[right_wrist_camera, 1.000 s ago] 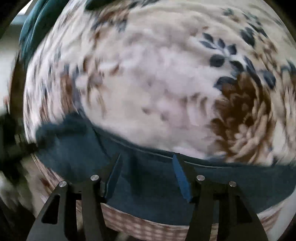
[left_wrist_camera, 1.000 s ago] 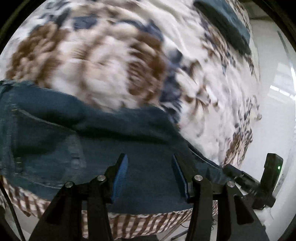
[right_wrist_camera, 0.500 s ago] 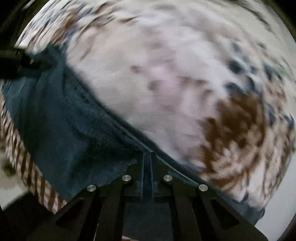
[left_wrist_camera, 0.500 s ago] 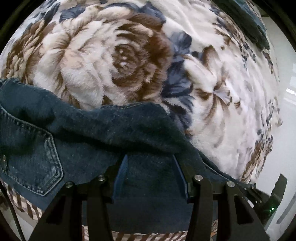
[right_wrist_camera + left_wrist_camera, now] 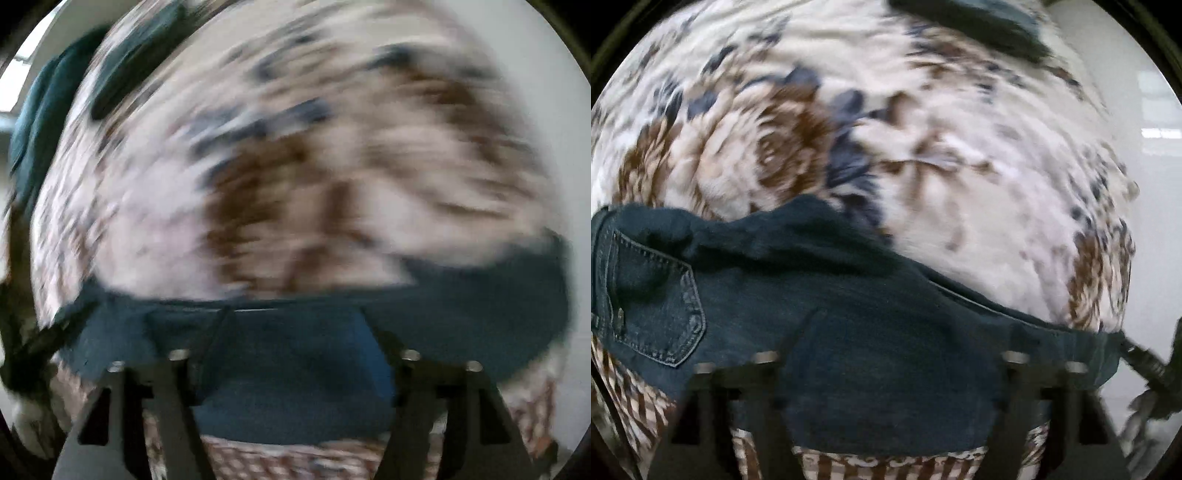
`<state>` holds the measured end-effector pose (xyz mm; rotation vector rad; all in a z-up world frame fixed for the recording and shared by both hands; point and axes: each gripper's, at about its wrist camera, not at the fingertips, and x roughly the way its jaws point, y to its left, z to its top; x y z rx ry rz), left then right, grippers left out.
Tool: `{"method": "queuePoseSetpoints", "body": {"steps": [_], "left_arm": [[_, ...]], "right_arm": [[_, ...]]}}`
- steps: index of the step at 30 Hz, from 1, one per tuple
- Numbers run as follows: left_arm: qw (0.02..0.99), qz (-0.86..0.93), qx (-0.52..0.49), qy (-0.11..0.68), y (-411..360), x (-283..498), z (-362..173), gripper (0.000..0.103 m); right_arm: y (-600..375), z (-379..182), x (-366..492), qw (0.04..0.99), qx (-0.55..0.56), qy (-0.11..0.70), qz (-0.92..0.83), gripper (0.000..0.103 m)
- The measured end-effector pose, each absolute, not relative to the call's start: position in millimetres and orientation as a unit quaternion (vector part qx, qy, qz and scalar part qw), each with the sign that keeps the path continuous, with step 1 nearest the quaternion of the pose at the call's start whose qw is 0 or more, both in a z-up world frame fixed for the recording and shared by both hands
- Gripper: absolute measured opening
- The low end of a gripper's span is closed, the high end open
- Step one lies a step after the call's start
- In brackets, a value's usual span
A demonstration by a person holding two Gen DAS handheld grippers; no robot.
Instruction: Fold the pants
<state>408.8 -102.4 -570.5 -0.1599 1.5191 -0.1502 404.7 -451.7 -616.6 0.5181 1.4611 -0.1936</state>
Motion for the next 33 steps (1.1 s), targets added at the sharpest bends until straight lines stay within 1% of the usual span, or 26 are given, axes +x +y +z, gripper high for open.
{"method": "queuePoseSetpoints", "body": {"steps": [3,7,10,12,13,14,15,16,18,20,21,22,25,26,27,28,29,30,33], "left_arm": [[0.716,-0.078,-0.054,0.692,-117,405,-579,0.088],[0.709,-0.066,-0.06,0.699,-131,402,-593,0.088],[0.714,-0.063,-0.053,0.696,-142,400,-595,0.088],[0.716,-0.062,-0.05,0.694,-150,398,-597,0.088],[0.715,-0.062,-0.048,0.694,-155,398,-598,0.088],[0.716,-0.062,-0.047,0.694,-158,397,-598,0.088],[0.718,-0.062,-0.044,0.692,-162,397,-598,0.088],[0.719,-0.061,-0.042,0.691,-165,396,-599,0.088],[0.721,-0.062,-0.039,0.689,-171,396,-600,0.088],[0.721,-0.061,-0.036,0.69,-176,396,-603,0.088],[0.72,-0.061,-0.036,0.69,-178,396,-604,0.088],[0.719,-0.06,-0.036,0.691,-178,396,-604,0.088],[0.714,-0.057,-0.043,0.697,-178,397,-606,0.088],[0.712,-0.054,-0.047,0.699,-176,397,-606,0.088],[0.712,-0.053,-0.05,0.698,-178,396,-606,0.088],[0.714,-0.052,-0.052,0.697,-179,397,-605,0.088],[0.715,-0.052,-0.051,0.696,-179,396,-606,0.088],[0.715,-0.051,-0.05,0.696,-175,394,-605,0.088],[0.713,-0.05,-0.052,0.697,-173,392,-603,0.088]], "right_arm": [[-531,-604,356,0.701,0.257,0.64,-0.183,0.07],[-600,-621,323,0.686,0.275,0.628,-0.245,0.07],[-629,-639,324,0.678,0.248,0.646,-0.247,0.07],[-633,-663,335,0.658,0.235,0.679,-0.224,0.07],[-634,-673,338,0.648,0.221,0.695,-0.22,0.064],[-632,-677,339,0.65,0.205,0.699,-0.214,0.032],[-628,-678,341,0.656,0.183,0.702,-0.209,0.01],[-622,-678,343,0.656,0.146,0.71,-0.211,0.001],[-614,-669,341,0.667,0.089,0.703,-0.231,0.0],[-621,-651,331,0.68,0.048,0.677,-0.277,0.0],[-626,-645,326,0.681,0.045,0.668,-0.297,0.0],[-643,-639,317,0.679,0.069,0.659,-0.317,0.0],[-662,-641,312,0.674,0.185,0.666,-0.26,0.001],[-660,-640,315,0.678,0.197,0.669,-0.233,0.008],[-656,-644,321,0.67,0.187,0.687,-0.209,0.018],[-649,-647,326,0.664,0.18,0.697,-0.202,0.048],[-648,-649,331,0.666,0.177,0.7,-0.188,0.07],[-648,-651,335,0.669,0.176,0.698,-0.185,0.073],[-663,-662,348,0.66,0.155,0.708,-0.198,0.073]]}}
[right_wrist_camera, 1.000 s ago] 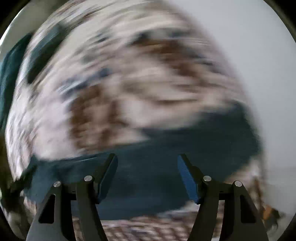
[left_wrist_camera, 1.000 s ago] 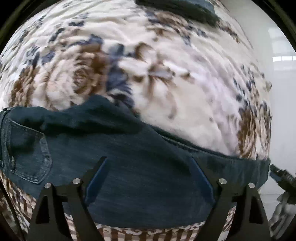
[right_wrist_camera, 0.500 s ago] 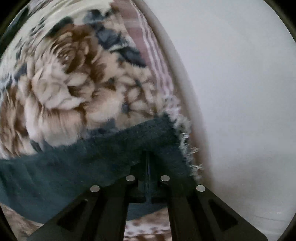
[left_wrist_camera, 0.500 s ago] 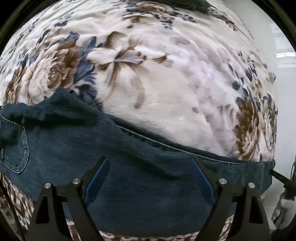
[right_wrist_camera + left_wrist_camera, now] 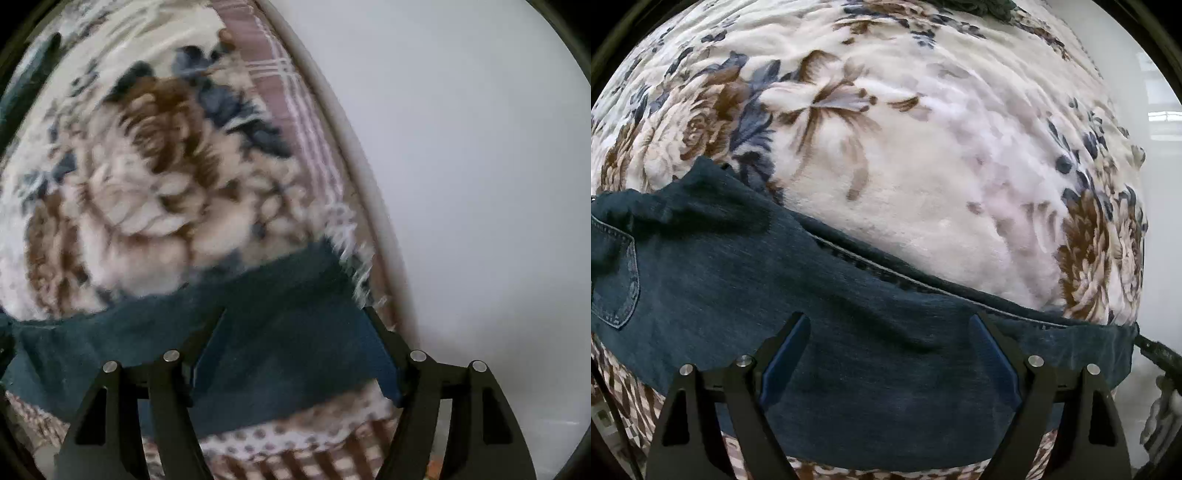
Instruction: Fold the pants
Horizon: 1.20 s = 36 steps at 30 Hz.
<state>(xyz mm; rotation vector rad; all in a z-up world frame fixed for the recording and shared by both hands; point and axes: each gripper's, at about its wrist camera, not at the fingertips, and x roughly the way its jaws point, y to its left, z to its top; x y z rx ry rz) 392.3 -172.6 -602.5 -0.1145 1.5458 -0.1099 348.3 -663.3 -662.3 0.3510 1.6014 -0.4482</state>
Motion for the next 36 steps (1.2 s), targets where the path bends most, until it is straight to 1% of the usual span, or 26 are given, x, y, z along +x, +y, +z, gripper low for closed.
{"method": "queuePoseSetpoints", "body": {"steps": [5,6,7,8,9,10,12,15,19,24,26,27,28,30,31,32,34,36], "left_arm": [[0.714,-0.061,-0.056,0.695,-194,394,-601,0.088],[0.714,-0.063,-0.056,0.696,-197,394,-600,0.088],[0.714,-0.064,-0.056,0.695,-202,393,-600,0.088],[0.714,-0.065,-0.055,0.695,-205,392,-600,0.088],[0.714,-0.066,-0.053,0.695,-207,392,-600,0.088],[0.715,-0.067,-0.052,0.694,-208,391,-599,0.088],[0.716,-0.066,-0.049,0.694,-206,392,-602,0.088],[0.712,-0.059,-0.051,0.698,-200,391,-607,0.088],[0.71,-0.048,-0.052,0.7,-191,389,-615,0.088],[0.71,-0.04,-0.042,0.702,-184,390,-626,0.088],[0.709,-0.039,-0.04,0.703,-188,387,-627,0.088],[0.709,-0.042,-0.042,0.702,-190,386,-626,0.088],[0.71,-0.045,-0.045,0.702,-194,386,-625,0.088],[0.713,-0.051,-0.048,0.698,-202,390,-622,0.088],[0.713,-0.055,-0.05,0.697,-208,390,-620,0.088],[0.713,-0.058,-0.052,0.697,-212,390,-618,0.088],[0.71,-0.063,-0.053,0.699,-220,388,-618,0.088],[0.707,-0.068,-0.052,0.702,-228,386,-618,0.088]], "right_arm": [[-706,-697,359,0.63,0.177,0.733,-0.186,0.073],[-714,-702,355,0.628,0.184,0.734,-0.18,0.071],[-717,-704,353,0.634,0.184,0.731,-0.172,0.055],[-717,-703,352,0.641,0.17,0.729,-0.17,0.029],[-717,-707,354,0.639,0.131,0.736,-0.181,0.017],[-709,-703,354,0.643,0.086,0.737,-0.188,0.009],[-700,-687,347,0.661,0.05,0.718,-0.215,0.006],[-708,-667,329,0.676,0.046,0.687,-0.261,0.002],[-714,-674,323,0.663,0.047,0.681,-0.307,0.001],[-738,-698,318,0.646,0.059,0.686,-0.329,0.001],[-747,-705,318,0.639,0.102,0.696,-0.31,0.001],[-756,-705,309,0.637,0.12,0.7,-0.3,0.004],[-758,-700,305,0.64,0.152,0.699,-0.282,0.008],[-764,-685,290,0.646,0.192,0.683,-0.28,0.033],[-764,-681,280,0.648,0.218,0.675,-0.278,0.061],[-765,-681,269,0.645,0.243,0.669,-0.278,0.071],[-765,-689,244,0.631,0.312,0.654,-0.277,0.071],[-764,-711,221,0.613,0.382,0.636,-0.271,0.071]]}}
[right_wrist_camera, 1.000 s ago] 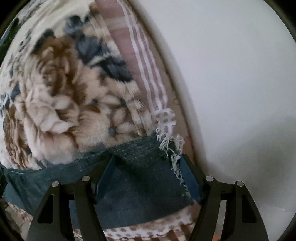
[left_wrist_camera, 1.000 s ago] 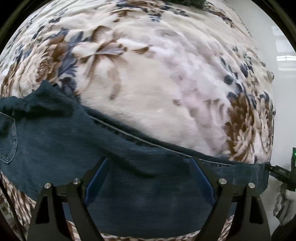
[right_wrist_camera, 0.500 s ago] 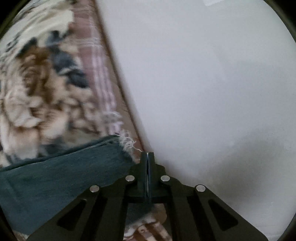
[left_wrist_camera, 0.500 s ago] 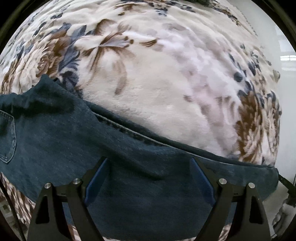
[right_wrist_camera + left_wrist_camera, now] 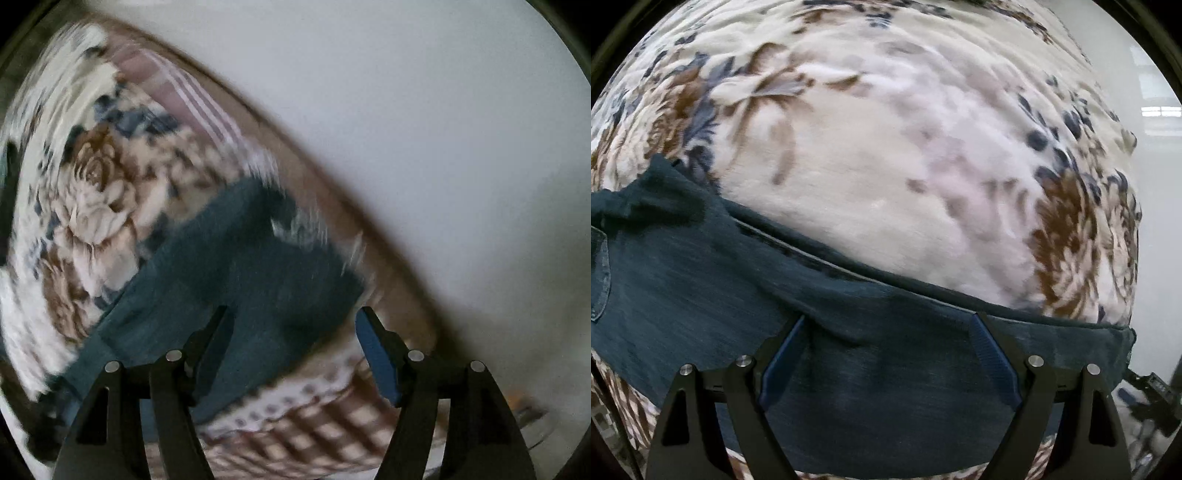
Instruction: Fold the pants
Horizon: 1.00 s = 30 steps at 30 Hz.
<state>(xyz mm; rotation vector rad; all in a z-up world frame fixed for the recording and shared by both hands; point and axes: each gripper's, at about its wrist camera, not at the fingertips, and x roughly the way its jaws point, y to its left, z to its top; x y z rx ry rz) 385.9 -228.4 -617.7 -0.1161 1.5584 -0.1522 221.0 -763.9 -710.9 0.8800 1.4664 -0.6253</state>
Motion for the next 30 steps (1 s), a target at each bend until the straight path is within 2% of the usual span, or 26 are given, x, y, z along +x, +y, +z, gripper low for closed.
{"method": "queuePoseSetpoints", "body": {"steps": [5,8,14,17,21,22,23,25,26,30], "left_arm": [[0.702,-0.075,-0.055,0.706,-238,383,-618,0.088],[0.702,-0.078,-0.052,0.706,-237,383,-619,0.088],[0.696,-0.078,-0.042,0.713,-234,383,-622,0.088],[0.695,-0.08,-0.038,0.713,-233,379,-626,0.088],[0.696,-0.085,-0.032,0.713,-241,377,-624,0.088],[0.696,-0.087,-0.031,0.712,-242,377,-624,0.088],[0.696,-0.087,-0.03,0.712,-242,376,-623,0.088],[0.697,-0.09,-0.032,0.711,-243,376,-620,0.088],[0.697,-0.091,-0.033,0.711,-242,376,-620,0.088],[0.702,-0.089,-0.038,0.705,-231,378,-612,0.088]], "right_arm": [[-780,-768,187,0.585,0.576,0.514,-0.25,0.071],[-785,-755,164,0.622,0.656,0.384,-0.191,0.071],[-771,-768,139,0.632,0.658,0.367,-0.18,0.065],[-773,-774,145,0.644,0.662,0.35,-0.154,0.072],[-762,-770,152,0.671,0.641,0.347,-0.135,0.071],[-759,-768,156,0.678,0.631,0.349,-0.143,0.066],[-756,-765,158,0.685,0.614,0.358,-0.159,0.041],[-752,-753,163,0.692,0.584,0.379,-0.192,0.015],[-749,-741,157,0.693,0.58,0.373,-0.208,0.01],[-742,-696,147,0.713,0.546,0.35,-0.267,0.007]]}}
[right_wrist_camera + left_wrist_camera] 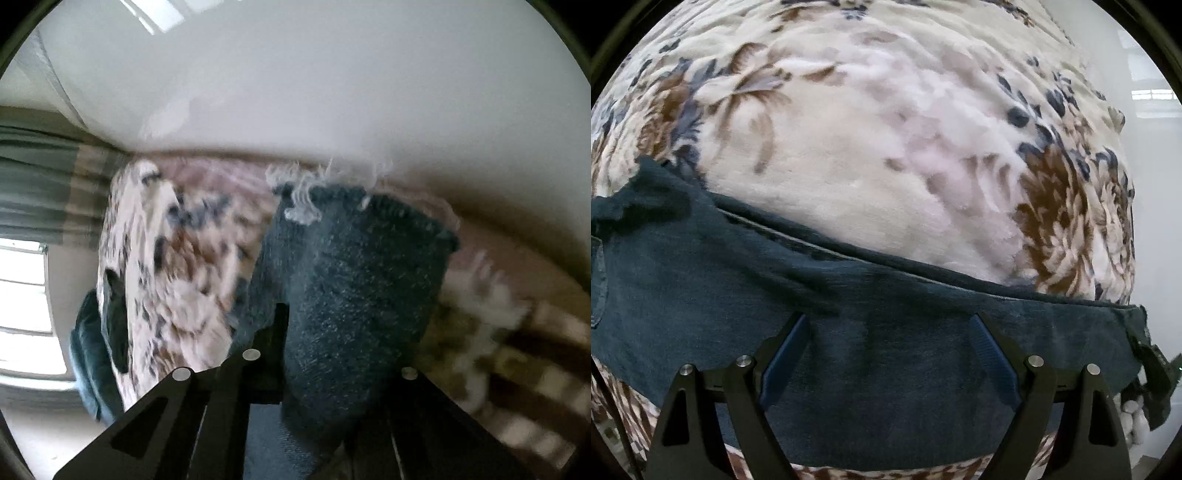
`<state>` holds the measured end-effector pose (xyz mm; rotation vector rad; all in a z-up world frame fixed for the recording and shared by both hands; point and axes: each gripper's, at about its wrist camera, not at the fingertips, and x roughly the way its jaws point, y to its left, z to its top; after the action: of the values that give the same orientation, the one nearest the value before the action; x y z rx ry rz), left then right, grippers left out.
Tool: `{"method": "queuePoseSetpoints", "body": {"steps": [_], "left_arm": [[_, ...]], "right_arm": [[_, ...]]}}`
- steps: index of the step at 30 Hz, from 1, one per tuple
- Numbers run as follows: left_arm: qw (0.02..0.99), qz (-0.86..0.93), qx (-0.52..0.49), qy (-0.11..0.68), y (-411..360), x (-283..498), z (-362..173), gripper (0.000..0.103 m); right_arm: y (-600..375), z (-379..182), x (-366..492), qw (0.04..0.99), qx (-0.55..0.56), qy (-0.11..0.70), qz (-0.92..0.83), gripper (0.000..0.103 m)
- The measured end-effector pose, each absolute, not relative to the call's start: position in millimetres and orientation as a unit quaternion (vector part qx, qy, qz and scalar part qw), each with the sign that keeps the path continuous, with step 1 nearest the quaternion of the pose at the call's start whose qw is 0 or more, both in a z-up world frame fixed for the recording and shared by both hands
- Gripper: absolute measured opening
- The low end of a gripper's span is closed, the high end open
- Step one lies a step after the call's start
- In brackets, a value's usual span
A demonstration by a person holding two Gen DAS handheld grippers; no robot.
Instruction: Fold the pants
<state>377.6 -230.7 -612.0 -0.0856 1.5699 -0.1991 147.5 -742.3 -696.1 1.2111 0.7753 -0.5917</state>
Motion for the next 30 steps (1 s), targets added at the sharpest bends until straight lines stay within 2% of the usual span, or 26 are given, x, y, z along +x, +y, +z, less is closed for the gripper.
{"method": "queuePoseSetpoints", "body": {"steps": [3,8,13,16,21,23,26,30], "left_arm": [[0.705,-0.084,-0.053,0.702,-215,379,-605,0.088],[0.716,-0.083,-0.077,0.689,-176,381,-581,0.088],[0.736,-0.076,-0.078,0.668,-109,382,-548,0.088],[0.753,-0.056,-0.081,0.65,-65,384,-529,0.088],[0.775,-0.012,-0.104,0.623,35,387,-505,0.088],[0.774,0.01,-0.105,0.624,71,388,-506,0.088],[0.777,0.042,-0.104,0.619,120,386,-510,0.098],[0.769,0.071,-0.126,0.623,172,381,-524,0.098]], "right_arm": [[-742,-680,140,0.711,0.548,0.35,-0.268,0.007],[-699,-609,199,0.781,0.447,0.368,-0.235,0.007],[-594,-533,232,0.839,0.331,0.384,-0.196,0.007],[-515,-515,254,0.855,0.28,0.403,-0.171,0.008],[-371,-538,293,0.86,0.21,0.455,-0.101,0.007],[-299,-569,312,0.858,0.156,0.485,-0.068,0.007],[-209,-620,328,0.846,0.08,0.526,-0.027,0.007],[-119,-674,323,0.834,-0.025,0.552,0.003,0.008]]}}
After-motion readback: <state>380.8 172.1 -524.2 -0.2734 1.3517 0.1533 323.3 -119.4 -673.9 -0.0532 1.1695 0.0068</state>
